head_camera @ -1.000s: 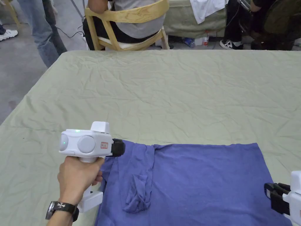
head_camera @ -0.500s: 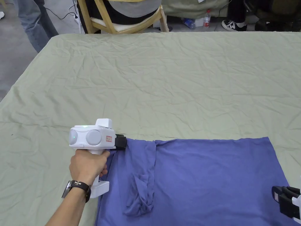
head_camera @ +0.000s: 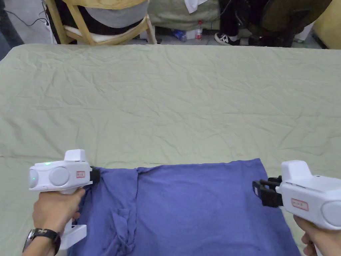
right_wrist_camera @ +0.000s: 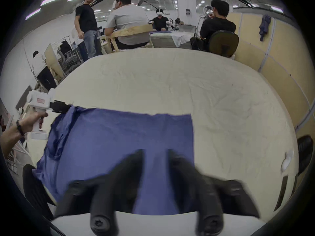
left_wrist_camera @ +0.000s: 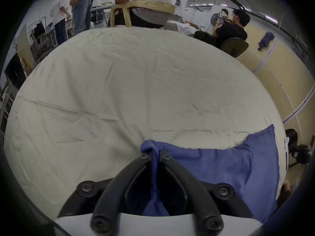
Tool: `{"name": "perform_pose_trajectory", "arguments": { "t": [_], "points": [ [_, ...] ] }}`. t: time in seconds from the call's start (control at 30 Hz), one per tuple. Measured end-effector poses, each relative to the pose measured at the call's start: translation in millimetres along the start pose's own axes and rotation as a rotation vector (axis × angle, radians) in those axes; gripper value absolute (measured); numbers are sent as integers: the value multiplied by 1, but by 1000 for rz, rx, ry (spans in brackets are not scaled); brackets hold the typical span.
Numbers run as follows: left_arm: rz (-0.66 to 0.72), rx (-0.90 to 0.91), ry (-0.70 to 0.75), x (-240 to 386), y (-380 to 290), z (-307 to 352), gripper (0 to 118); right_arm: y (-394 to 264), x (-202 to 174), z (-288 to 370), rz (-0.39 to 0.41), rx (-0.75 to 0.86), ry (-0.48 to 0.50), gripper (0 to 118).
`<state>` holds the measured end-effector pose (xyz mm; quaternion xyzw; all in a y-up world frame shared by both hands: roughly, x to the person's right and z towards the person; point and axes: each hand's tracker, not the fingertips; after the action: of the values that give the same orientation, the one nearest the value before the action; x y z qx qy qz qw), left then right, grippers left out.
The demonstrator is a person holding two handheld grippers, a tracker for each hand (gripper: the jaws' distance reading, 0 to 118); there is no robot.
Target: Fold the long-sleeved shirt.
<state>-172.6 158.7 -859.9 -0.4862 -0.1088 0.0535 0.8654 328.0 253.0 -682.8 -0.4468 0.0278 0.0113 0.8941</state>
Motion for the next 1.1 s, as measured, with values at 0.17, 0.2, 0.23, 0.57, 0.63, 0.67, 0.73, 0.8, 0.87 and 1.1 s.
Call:
{"name": "perform_pose_trajectory", "arguments": {
  "t": [0.17, 0.2, 0.23, 0.57, 0.63, 0.67, 0.73, 0.8, 0.87, 1.1],
  "points": [
    [-4, 1, 12, 8, -1, 0, 7, 42, 31, -61, 55, -70, -32, 69],
    [-15, -2, 16, 12, 0, 1, 7, 47, 35, -73, 73, -82, -41, 69],
    [-18, -6, 17, 12, 1, 1, 7, 50, 38, -85, 92, -105, -41, 69],
    [-5, -11, 13, 13, 1, 1, 6, 43, 39, -141, 40, -186, -66, 53],
    [-11, -15, 16, 13, 2, 1, 6, 42, 40, -136, 63, -172, -54, 30],
    [-17, -16, 18, 14, 3, 1, 6, 44, 41, -134, 68, -166, -65, 16],
    [1, -21, 30, 17, 8, 7, 6, 46, 44, -124, 16, -137, -37, 10],
    [-17, -13, 58, 27, 18, 15, 6, 51, 49, -112, -41, -101, -42, 9],
    [-61, 28, 34, 36, 29, 25, 6, 59, 57, -98, -88, -46, -37, 9],
    [-51, 89, -21, 55, 59, 50, 5, 77, 60, -59, -40, -4, -72, 9]
  ]
}}
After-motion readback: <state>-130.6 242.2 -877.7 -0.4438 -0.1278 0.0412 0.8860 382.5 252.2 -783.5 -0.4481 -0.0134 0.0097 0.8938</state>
